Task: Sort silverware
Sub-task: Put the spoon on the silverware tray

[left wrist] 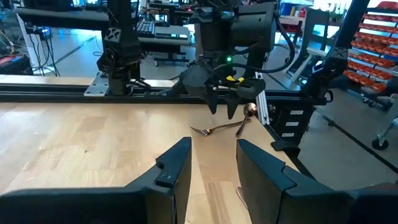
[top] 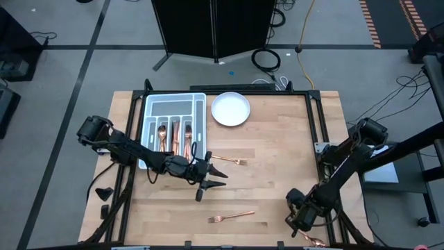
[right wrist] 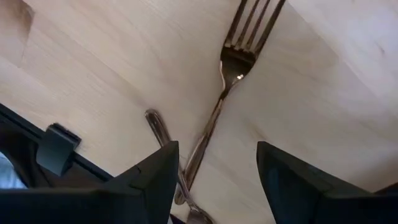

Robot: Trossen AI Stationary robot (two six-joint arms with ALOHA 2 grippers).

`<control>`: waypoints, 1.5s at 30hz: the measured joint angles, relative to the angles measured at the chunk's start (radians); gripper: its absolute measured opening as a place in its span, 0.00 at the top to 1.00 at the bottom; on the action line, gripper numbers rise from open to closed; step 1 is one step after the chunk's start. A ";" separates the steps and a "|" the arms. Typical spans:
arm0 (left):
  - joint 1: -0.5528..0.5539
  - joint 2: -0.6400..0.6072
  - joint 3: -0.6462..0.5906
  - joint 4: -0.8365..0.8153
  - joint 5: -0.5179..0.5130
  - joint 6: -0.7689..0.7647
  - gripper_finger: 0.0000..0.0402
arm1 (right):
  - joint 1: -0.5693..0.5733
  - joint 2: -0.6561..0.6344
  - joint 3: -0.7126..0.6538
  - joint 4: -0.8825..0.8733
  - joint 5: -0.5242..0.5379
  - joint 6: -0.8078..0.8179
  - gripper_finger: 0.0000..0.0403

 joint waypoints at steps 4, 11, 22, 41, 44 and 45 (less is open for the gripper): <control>0.000 0.000 0.000 -0.001 0.000 -0.001 0.70 | 0.001 0.000 0.000 0.030 -0.009 -0.008 0.49; 0.000 0.000 0.000 -0.002 0.000 0.001 0.70 | 0.028 0.000 0.000 0.198 -0.029 -0.083 0.49; 0.018 0.000 0.000 -0.003 0.001 0.008 0.70 | 0.155 0.005 0.000 0.211 -0.082 0.068 0.49; 0.043 0.000 0.000 0.008 0.001 0.027 0.70 | 0.170 0.210 0.006 0.298 -0.193 0.199 0.52; 0.043 0.000 0.000 0.016 0.001 0.027 0.70 | 0.171 0.212 0.010 0.246 -0.165 0.261 0.59; 0.043 0.000 0.000 0.021 0.001 0.027 0.70 | 0.171 0.212 0.012 0.231 -0.155 0.281 0.62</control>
